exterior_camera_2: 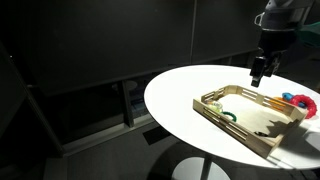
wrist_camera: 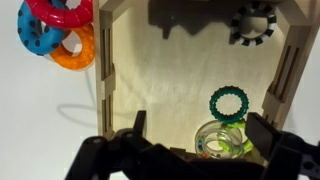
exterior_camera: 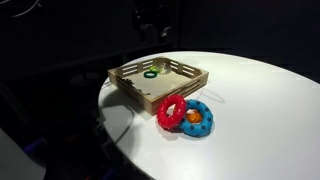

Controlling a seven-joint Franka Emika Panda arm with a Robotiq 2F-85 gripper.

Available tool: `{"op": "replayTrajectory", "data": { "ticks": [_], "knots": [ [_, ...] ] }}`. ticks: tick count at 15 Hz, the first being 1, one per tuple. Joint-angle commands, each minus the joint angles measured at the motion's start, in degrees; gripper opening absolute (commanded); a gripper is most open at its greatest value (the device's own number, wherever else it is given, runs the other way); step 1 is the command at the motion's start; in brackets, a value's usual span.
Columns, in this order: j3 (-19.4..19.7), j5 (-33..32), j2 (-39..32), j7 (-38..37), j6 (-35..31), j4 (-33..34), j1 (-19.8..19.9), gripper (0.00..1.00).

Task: Put the green ring on the table

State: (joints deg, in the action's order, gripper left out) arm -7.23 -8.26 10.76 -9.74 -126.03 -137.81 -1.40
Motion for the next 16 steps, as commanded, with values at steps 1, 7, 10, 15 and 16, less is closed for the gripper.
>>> {"op": "replayTrajectory", "data": {
  "ticks": [1, 7, 10, 15, 16],
  "knots": [
    [0.62, -0.11, -0.19, -0.08, 0.13, 0.0, -0.7, 1.0],
    [0.24, -1.74, -1.83, -1.75, -1.0, 0.04, -0.61, 1.0],
    [-0.08, -3.41, -3.56, -3.13, -4.28, -0.45, -0.79, 1.0],
    [0.16, -6.27, -7.52, -5.68, -13.04, -1.31, -1.28, 1.0],
    [0.29, -6.19, -8.33, -5.97, -14.43, -1.56, -1.41, 1.0]
  ]
}}
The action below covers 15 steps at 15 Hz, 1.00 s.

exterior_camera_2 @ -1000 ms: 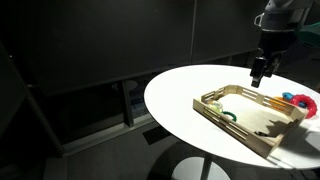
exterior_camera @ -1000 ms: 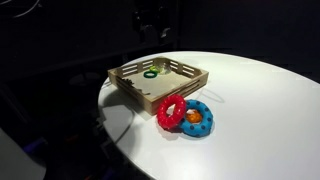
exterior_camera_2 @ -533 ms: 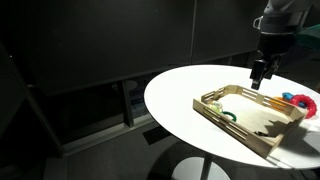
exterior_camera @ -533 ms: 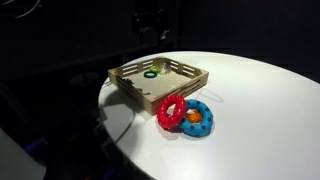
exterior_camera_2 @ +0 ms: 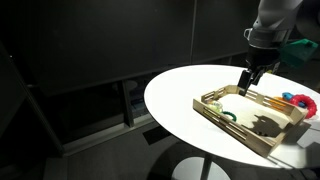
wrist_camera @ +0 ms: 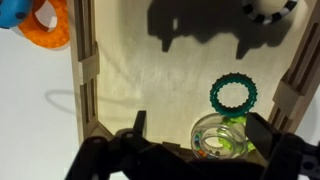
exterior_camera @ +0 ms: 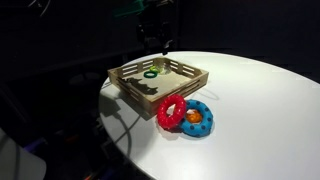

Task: Put the green ring on the table

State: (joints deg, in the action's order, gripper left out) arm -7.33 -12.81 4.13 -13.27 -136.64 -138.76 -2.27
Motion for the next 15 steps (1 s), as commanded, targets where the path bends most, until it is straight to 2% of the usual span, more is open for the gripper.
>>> {"op": "replayTrajectory", "data": {
  "ticks": [1, 9, 15],
  "knots": [
    [0.49, -1.68, -2.45, -2.62, -5.15, -0.88, -0.64, 1.0],
    [1.71, 1.13, -8.18, -0.32, -12.49, -1.88, -1.22, 1.0],
    [2.58, 2.15, -11.56, 0.18, -14.44, -1.39, -1.81, 1.0]
  ]
}}
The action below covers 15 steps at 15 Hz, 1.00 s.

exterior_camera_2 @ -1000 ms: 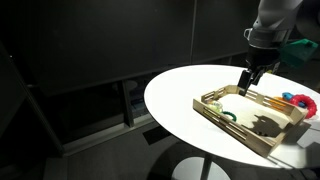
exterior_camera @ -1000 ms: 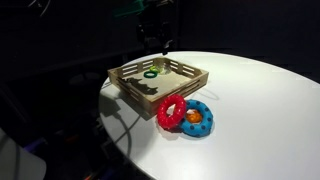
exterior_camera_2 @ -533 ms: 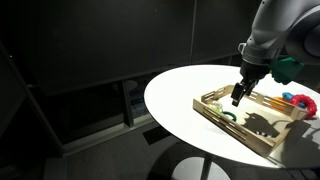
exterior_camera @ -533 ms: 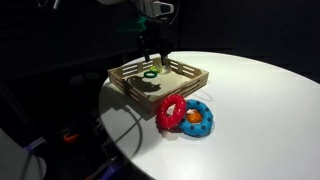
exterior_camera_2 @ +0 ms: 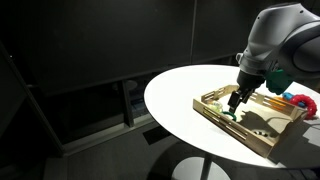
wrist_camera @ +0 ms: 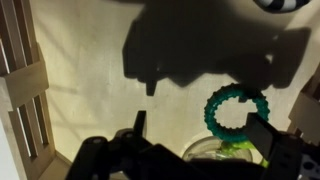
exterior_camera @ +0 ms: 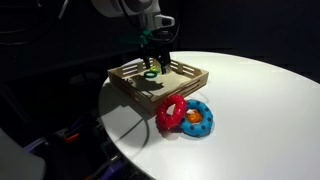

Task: Put the green ring on the table

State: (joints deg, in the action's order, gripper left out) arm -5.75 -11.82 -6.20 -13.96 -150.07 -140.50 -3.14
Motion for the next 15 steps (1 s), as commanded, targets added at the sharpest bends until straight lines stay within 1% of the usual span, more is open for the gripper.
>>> {"op": "replayTrajectory", "data": {
  "ticks": [1, 5, 13, 14, 15],
  "knots": [
    [1.09, 1.14, -1.65, 0.91, -1.1, 0.42, -1.05, 1.0],
    [1.4, 1.02, -2.87, 0.86, -1.21, 0.62, -1.53, 1.0],
    [3.21, -0.84, -4.47, -0.44, -1.3, 2.6, -2.42, 1.0],
    [3.5, -1.49, -4.61, -0.83, -1.17, 2.81, -2.66, 0.9],
    [3.66, -1.56, -4.74, -0.81, -1.13, 2.97, -2.82, 0.73]
  ]
}}
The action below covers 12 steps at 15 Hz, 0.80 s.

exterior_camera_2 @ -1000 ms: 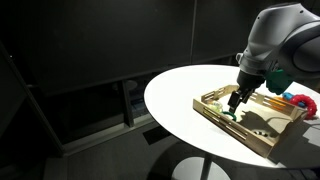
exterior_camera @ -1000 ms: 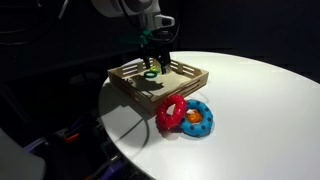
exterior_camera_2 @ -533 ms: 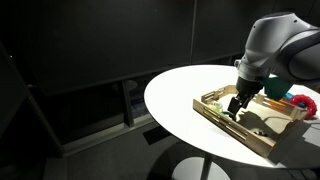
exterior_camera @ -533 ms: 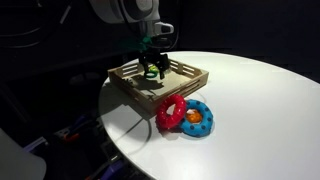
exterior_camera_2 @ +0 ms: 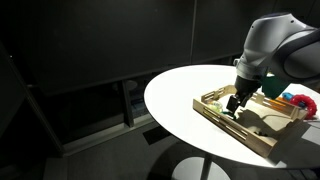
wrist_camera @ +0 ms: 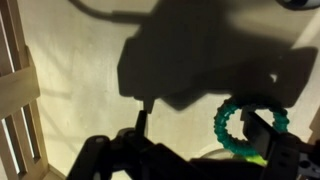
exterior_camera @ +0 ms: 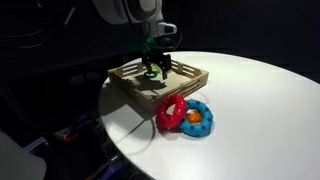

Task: Put the green ring on the table

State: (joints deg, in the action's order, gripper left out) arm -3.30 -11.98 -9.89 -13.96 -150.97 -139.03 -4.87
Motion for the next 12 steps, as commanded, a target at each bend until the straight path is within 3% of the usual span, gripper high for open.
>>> {"op": "replayTrajectory", "data": {
  "ticks": [1, 8, 10, 12],
  "knots": [
    [1.37, -1.41, -1.19, -0.8, -0.18, 1.66, -1.26, 0.64],
    [1.97, -1.48, -1.29, -0.83, 0.17, 2.24, -2.01, 0.08],
    [2.11, -1.76, -0.97, -0.97, 0.45, 2.32, -2.15, 0.01],
    [2.29, -1.68, -0.57, -1.16, 0.96, 2.47, -2.09, 0.05]
  ]
}}
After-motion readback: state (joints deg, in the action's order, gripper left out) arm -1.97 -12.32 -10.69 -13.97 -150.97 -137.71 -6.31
